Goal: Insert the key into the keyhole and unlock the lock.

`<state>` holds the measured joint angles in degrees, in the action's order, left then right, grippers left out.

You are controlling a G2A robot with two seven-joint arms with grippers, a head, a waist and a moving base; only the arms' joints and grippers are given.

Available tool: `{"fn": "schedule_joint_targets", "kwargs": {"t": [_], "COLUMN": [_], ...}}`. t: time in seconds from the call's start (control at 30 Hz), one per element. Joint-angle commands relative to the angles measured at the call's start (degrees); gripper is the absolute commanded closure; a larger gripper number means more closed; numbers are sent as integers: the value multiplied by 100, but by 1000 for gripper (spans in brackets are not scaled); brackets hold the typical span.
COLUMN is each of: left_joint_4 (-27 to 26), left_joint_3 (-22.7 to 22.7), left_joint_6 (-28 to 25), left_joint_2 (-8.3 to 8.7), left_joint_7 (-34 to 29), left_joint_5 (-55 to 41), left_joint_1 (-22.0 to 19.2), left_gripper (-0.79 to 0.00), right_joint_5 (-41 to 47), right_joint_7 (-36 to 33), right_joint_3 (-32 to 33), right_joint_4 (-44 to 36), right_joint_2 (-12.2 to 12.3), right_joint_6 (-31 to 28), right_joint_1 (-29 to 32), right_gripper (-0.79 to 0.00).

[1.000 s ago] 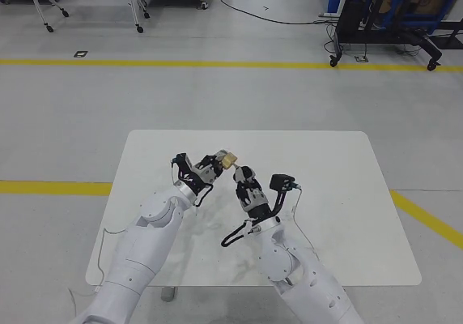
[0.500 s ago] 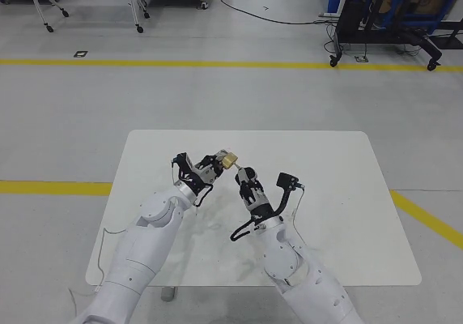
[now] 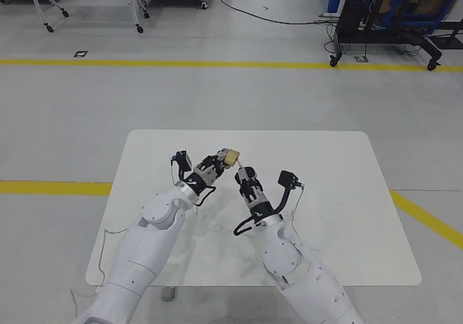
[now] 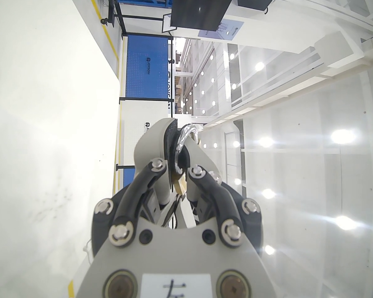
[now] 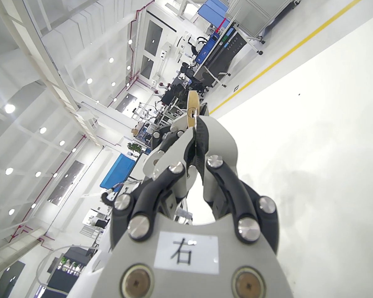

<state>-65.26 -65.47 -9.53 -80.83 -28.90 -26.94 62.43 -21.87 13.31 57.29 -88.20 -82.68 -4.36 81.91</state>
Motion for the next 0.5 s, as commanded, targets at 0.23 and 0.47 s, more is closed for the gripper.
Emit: {"fn": "schedule_joint_targets", "kwargs": {"t": [0.23, 0.47], "left_joint_4": [-27, -45], "left_joint_3": [-66, -12], "left_joint_6": [-57, -132], "left_joint_2": [18, 26], "left_joint_7": [-76, -188], "left_joint_5": [46, 248], "left_joint_1": [19, 11], "left_gripper": [0, 0], "right_joint_5": [1139, 810], "right_joint_7": [-1265, -1322], "right_joint_3": [443, 501], "right_joint_4": [-218, -329], "right_joint_2": [80, 108], "right_joint_6": [-396, -148], "right_joint_1": [182, 210], "right_gripper": [0, 0]}}
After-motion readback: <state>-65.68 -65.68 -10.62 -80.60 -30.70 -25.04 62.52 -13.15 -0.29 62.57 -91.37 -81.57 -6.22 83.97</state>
